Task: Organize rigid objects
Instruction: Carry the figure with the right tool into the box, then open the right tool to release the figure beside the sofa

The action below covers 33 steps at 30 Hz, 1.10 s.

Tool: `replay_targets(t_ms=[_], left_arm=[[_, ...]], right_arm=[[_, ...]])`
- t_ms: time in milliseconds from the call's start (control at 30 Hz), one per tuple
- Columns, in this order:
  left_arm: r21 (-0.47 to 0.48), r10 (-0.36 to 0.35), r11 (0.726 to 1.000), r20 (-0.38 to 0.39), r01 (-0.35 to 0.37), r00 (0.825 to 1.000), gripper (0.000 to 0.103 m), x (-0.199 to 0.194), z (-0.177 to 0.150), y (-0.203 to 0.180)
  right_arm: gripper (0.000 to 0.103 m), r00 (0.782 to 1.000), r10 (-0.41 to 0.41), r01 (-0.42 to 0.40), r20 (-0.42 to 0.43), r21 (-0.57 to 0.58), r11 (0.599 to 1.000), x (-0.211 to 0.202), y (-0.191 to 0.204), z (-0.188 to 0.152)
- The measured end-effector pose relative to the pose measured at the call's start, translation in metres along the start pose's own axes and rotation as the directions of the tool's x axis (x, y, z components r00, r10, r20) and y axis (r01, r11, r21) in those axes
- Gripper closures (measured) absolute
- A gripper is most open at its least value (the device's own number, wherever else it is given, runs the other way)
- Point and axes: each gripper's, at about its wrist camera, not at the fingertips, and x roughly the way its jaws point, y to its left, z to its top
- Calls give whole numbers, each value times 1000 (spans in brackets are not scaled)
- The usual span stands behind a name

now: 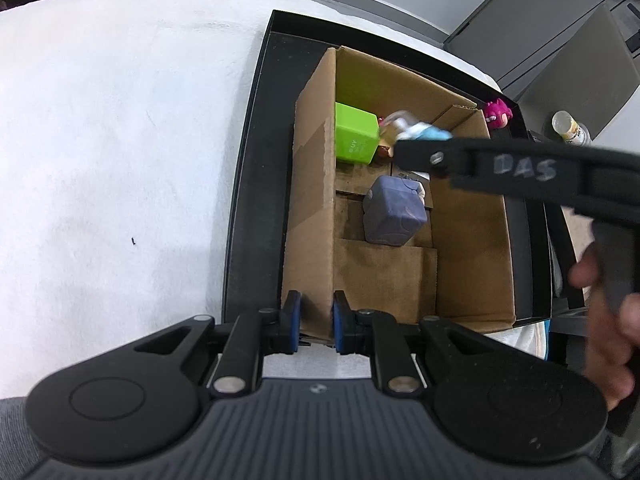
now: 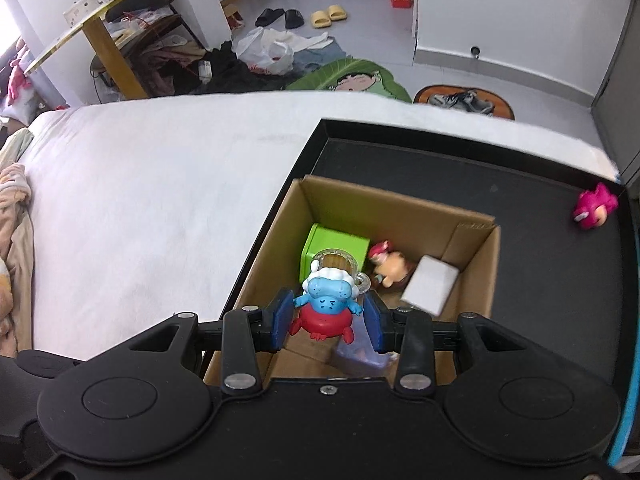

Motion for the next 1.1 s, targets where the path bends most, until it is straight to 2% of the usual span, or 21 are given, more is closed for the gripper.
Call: replay_targets(t_ms=[567,933,1100], left_arm=[[-8,0,1000,3,0,1000,89,-2,-1,-1],[-6,9,1000,4,-9,1000,89,-2,-2,-2],[-5,14,1000,4,-14,1000,89,-1,-2,-3]], right_arm=[[63,999,34,-33,-22,64,997,24,6,-11],[60,999,43,-44,33,53,998,-3,-1,-10],[55,998,17,-18,55,27,999,-16,-10,-4]])
